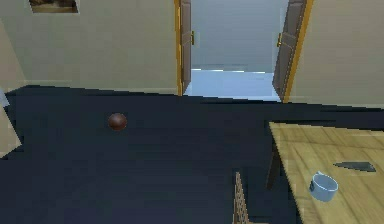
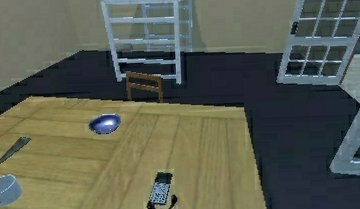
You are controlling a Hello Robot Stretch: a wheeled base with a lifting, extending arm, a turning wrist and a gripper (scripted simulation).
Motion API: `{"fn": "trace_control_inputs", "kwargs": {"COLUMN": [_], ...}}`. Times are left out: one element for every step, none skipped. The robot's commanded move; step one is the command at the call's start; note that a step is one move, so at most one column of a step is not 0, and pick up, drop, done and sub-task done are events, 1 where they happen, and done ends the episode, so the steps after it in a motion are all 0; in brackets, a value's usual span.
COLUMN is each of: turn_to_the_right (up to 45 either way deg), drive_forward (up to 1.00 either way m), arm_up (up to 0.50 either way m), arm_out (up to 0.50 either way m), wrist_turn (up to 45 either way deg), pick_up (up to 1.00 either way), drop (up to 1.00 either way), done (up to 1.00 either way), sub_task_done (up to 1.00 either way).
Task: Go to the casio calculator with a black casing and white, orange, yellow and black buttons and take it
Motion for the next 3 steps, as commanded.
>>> {"fn": "trace_control_inputs", "kwargs": {"turn_to_the_right": [0.0, 0.0, 0.0], "drive_forward": [0.00, 0.00, 0.00], "arm_up": [0.00, 0.10, 0.00], "arm_out": [0.00, 0.00, 0.00], "wrist_turn": [0.0, 0.0, 0.0], "pick_up": [1.00, 0.00, 0.00], "drop": [0.00, 0.00, 0.00], "done": [0.00, 0.00, 1.00], "sub_task_done": [0.00, 0.00, 0.00]}}
